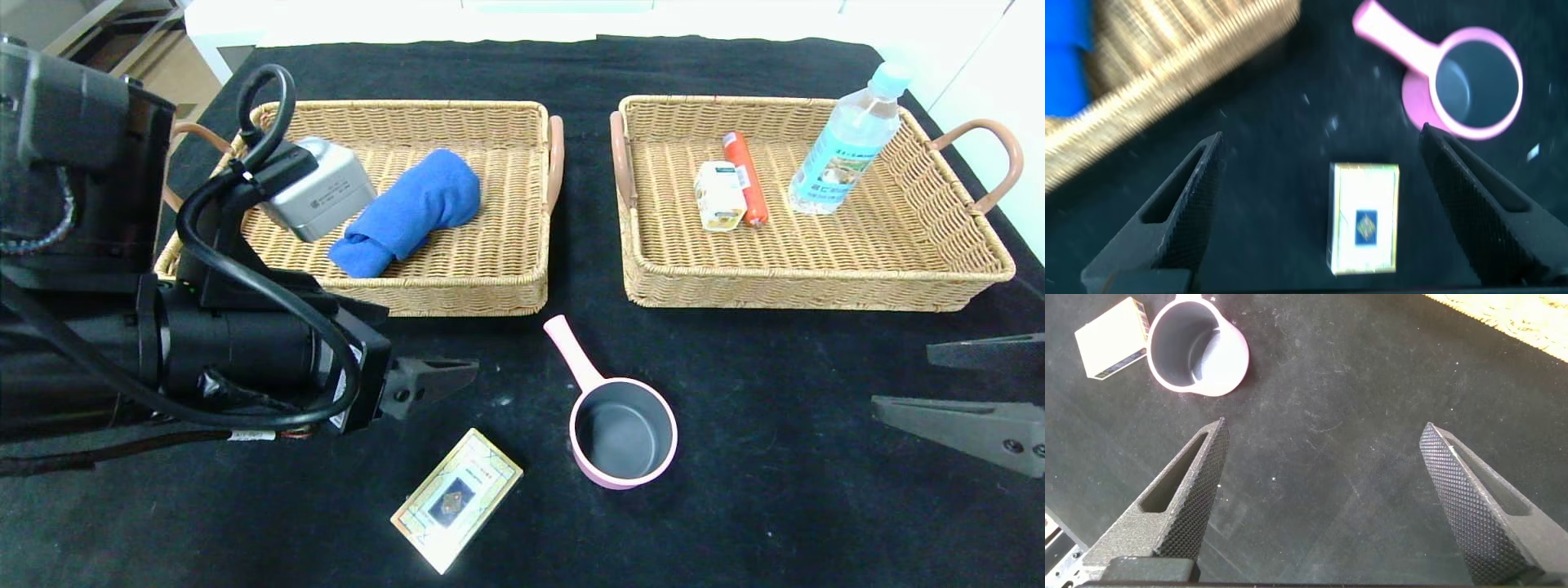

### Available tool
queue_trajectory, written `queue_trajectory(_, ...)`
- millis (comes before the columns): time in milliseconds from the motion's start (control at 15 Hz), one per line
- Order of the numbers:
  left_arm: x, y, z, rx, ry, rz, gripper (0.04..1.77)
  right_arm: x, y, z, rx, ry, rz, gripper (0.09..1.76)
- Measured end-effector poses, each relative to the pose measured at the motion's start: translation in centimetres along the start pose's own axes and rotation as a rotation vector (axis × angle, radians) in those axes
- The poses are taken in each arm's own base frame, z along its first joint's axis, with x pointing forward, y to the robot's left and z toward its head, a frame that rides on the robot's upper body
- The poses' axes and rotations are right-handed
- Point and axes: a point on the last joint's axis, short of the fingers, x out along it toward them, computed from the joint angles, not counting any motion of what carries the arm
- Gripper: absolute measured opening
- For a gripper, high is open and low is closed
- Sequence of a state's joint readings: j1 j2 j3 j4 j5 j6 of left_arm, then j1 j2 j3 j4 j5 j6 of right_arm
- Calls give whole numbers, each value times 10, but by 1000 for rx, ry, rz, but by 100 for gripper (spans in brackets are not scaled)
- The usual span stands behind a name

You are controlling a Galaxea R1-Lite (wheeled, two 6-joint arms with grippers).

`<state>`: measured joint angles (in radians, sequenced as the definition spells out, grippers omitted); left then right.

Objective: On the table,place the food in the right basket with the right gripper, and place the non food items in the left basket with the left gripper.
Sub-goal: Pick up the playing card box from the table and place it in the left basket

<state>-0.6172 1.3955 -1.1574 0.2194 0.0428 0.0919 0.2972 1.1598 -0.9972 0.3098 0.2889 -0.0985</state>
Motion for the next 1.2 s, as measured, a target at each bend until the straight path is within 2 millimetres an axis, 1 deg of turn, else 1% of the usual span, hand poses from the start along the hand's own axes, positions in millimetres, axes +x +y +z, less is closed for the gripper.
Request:
queue_trajectory(200, 3, -4, -15, 16, 51, -15, 170, 0, 0, 0, 0, 0, 0, 171)
queue_trajectory(333, 6, -8, -26, 76, 85, -33, 170, 1, 0, 0, 0, 2, 0, 171)
queue_trajectory(600, 14, -17, -40, 140, 72, -54, 171, 1, 0, 0, 1, 3, 1, 171)
queue_trajectory(733, 19, -22, -49, 222, 105, -37, 171, 1, 0, 0, 1, 3, 1, 171)
queue_trajectory(867, 25, -24, -57, 250, 143, -37, 171, 1, 0, 0, 0, 2, 0, 171)
queue_trajectory(1200, 38, -33, -67, 273, 206, -49, 172, 1, -1, 0, 1, 2, -1, 171)
